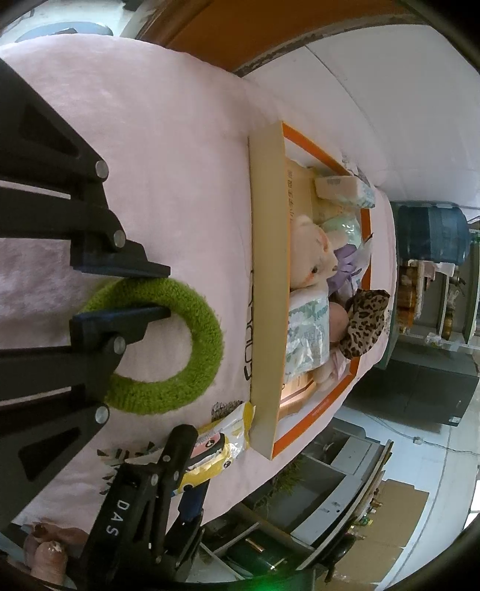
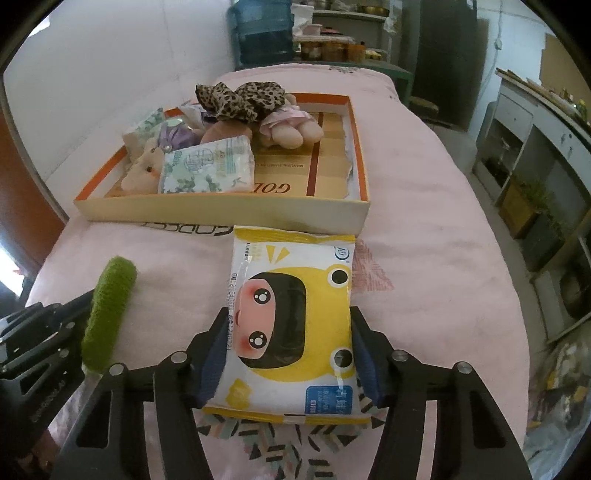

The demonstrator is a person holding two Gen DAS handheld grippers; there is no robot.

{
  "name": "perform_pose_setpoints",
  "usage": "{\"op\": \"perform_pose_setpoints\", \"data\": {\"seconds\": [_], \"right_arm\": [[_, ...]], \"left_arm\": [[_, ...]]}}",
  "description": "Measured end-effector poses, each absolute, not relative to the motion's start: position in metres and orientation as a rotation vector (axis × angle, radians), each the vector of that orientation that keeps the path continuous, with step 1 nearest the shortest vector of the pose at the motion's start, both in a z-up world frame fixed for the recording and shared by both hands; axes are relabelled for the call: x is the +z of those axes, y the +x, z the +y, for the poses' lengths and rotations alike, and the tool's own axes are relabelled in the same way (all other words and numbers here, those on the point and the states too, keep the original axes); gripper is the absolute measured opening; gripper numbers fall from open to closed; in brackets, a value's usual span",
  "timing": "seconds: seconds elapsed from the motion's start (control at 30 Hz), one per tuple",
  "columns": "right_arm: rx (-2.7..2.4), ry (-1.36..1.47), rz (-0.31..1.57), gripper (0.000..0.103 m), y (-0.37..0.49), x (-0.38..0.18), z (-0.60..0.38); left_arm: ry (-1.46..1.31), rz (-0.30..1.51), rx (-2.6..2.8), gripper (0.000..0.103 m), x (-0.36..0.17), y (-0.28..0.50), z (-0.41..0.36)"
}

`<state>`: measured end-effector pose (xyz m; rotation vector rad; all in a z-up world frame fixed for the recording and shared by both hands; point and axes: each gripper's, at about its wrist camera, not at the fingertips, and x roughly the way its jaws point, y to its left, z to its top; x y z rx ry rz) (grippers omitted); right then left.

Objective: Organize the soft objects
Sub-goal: 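Carry the green ring with the left tool while the right carries the wipes pack into the lid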

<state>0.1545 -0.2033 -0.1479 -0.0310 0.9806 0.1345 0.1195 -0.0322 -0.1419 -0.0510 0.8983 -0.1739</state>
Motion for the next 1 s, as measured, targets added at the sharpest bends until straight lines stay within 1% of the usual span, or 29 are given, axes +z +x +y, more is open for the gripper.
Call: {"op": "perform_pose_setpoints", "data": {"seconds": [0.53,1.0], "right_arm": [[0.155,-0.007,0.967,0.06,0.144,-0.14,-0.2],[0.178,-0.031,0.903,0.06,0.131,-0.112,-0.192]], "left_arm": [[-0.115,0.874,-0.188,0.013,-0.133,0.11,-0.019],[-0.156,0.814,-0.194,0.013,-0.109,0.101,-0.008]]}}
